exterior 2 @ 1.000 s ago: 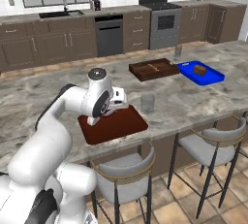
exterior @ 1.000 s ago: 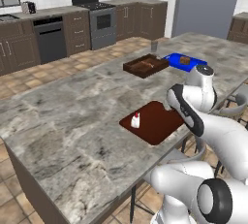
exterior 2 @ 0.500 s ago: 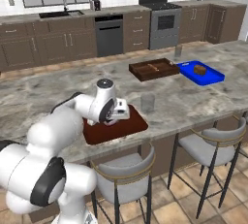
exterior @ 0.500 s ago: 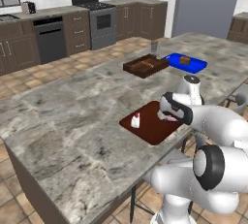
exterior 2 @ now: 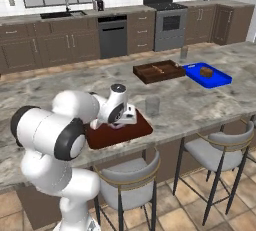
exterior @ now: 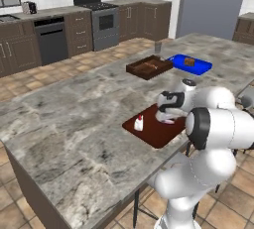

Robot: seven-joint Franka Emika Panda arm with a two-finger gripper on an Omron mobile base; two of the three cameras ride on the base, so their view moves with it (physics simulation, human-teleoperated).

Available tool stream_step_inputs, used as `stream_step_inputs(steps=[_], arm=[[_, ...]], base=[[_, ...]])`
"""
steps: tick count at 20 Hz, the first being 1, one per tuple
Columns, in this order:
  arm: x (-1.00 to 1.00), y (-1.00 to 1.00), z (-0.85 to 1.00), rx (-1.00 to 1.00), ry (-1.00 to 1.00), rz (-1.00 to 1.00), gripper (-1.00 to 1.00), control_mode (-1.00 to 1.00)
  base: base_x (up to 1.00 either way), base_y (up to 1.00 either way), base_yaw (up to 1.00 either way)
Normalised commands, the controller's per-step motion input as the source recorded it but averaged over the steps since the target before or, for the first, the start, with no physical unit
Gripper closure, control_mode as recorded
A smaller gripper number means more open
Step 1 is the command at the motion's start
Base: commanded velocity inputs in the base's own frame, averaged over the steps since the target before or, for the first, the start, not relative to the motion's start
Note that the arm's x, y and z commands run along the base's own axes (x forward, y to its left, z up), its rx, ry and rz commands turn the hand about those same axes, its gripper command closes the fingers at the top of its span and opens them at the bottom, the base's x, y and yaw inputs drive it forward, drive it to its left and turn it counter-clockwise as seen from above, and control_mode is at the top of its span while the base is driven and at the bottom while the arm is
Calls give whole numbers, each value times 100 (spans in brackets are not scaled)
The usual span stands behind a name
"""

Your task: Take the cakes from the fridge and place them on the empty tray on the dining counter.

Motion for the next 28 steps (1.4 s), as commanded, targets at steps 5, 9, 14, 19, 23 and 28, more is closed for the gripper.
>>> stream_step_inputs(steps=[5, 9, 14, 19, 23, 28], arm=[[60, 0, -39, 4, 2, 0, 100, -100], [54, -2, -44, 2, 0, 0, 100, -100], [51, 0, -44, 2, 0, 0, 100, -100], [19, 0, -18, 0, 0, 0, -100, -100], [-18, 0, 22, 0, 0, 0, -100, -100], [-39, -1, 64, 0, -1, 0, -100, -100]], base=[[0, 0, 0], [0, 0, 0], [0, 0, 0], [0, 0, 0], [0, 0, 0], [0, 0, 0]])
